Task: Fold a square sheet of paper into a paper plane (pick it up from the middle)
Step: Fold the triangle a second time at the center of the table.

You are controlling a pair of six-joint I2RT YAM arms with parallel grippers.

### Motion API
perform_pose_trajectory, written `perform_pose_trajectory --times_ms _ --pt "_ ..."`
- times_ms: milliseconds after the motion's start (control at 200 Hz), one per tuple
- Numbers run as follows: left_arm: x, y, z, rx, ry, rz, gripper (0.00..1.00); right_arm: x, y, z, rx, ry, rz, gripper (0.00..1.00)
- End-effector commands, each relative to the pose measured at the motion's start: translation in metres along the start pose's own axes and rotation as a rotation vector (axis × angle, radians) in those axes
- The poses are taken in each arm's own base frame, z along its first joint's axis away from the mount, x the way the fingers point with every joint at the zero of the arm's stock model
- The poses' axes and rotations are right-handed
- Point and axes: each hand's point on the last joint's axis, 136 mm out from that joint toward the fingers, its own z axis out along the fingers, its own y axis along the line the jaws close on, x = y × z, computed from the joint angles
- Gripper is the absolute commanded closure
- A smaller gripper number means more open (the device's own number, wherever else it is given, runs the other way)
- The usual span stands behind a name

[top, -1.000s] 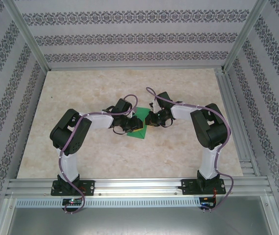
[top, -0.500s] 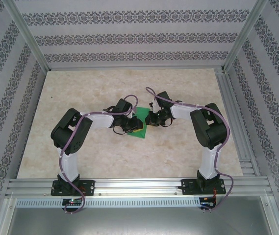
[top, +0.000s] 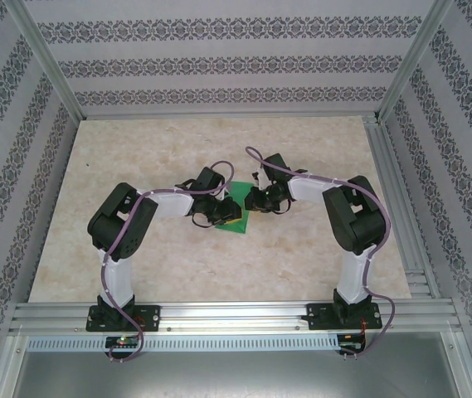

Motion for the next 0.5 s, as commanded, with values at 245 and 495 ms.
perform_pose_trajectory --times_ms 245,495 --pt "0.006 0.009 0.007 -0.047 0.026 0.005 0.79 0.000 0.016 -0.017 -0.014 -0.037 -0.030 0.87" --pt "0.006 0.009 0.007 -0.046 0.027 0.005 0.80 0.007 0.026 0.001 -0.047 0.014 -0.043 0.89"
